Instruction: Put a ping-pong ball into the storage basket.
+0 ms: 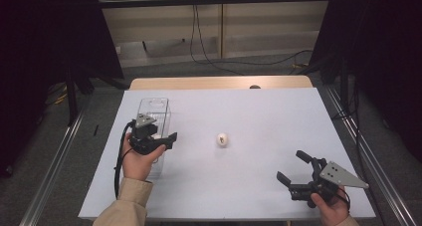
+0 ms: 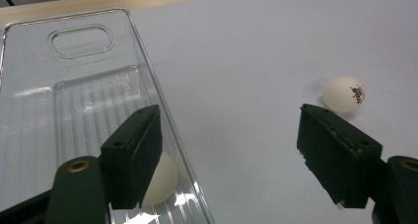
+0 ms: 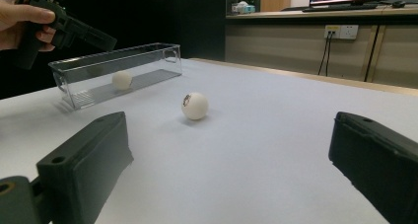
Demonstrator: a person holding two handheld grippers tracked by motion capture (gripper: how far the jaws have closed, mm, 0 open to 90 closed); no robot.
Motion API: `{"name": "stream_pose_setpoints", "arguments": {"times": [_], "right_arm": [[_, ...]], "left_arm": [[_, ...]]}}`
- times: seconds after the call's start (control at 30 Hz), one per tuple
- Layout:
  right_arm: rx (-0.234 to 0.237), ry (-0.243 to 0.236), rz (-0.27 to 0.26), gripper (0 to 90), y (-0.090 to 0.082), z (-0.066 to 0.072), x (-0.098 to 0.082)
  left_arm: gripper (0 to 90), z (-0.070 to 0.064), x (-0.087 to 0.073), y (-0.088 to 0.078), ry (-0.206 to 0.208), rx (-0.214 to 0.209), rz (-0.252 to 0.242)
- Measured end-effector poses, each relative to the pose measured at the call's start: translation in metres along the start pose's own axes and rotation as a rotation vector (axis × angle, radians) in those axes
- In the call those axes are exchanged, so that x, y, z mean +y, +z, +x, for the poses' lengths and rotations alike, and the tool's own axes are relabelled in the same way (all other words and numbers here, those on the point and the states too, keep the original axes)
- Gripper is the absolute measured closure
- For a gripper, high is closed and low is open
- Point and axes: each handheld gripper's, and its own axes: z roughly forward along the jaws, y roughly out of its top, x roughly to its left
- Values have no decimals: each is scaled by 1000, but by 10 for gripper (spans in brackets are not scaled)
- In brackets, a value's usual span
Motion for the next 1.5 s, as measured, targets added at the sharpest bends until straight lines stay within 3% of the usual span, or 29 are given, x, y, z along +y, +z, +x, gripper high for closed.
{"name": "stream_pose_setpoints", "arguments": {"times": [1.5], "right_arm": [[1, 7, 6, 17, 2, -2, -1]], "left_arm": [[178, -42, 0, 29, 53, -72, -9]]}}
